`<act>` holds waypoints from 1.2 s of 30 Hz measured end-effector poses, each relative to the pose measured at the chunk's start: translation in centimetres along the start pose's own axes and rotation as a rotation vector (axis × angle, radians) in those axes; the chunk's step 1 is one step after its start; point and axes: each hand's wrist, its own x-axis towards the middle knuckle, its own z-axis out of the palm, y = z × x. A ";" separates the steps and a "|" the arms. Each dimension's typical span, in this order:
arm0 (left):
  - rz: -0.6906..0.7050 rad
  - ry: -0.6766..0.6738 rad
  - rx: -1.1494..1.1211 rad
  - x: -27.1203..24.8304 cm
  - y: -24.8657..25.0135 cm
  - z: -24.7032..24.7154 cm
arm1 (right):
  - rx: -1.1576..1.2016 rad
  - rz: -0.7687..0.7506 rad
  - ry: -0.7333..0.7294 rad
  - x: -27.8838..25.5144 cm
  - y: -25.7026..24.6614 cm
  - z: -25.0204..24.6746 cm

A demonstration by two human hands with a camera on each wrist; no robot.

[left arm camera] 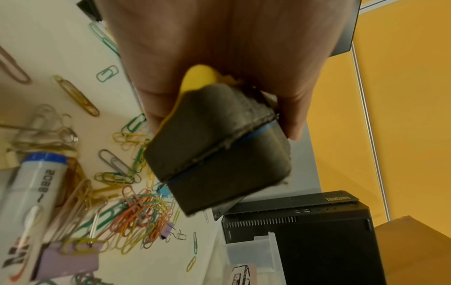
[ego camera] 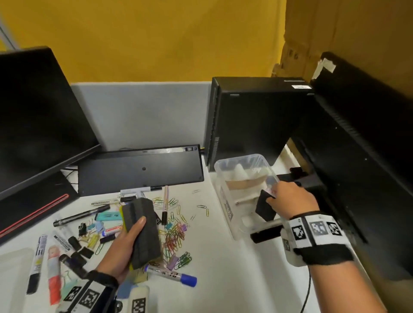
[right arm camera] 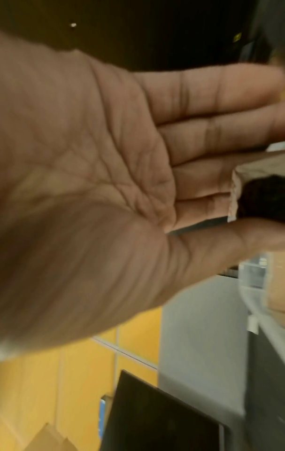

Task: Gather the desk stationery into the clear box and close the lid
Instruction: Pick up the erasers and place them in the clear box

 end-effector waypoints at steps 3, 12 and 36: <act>0.002 0.008 0.023 -0.5 -0.1 0.6 | -0.046 0.057 -0.007 0.6 -0.6 2.5; 0.000 0.031 0.020 -1.0 -0.3 -0.4 | -0.020 0.013 -0.061 0.7 -3.6 6.5; 0.241 -0.274 0.562 -1.3 1.8 5.2 | 1.369 -0.352 -0.833 -1.9 -11.1 5.0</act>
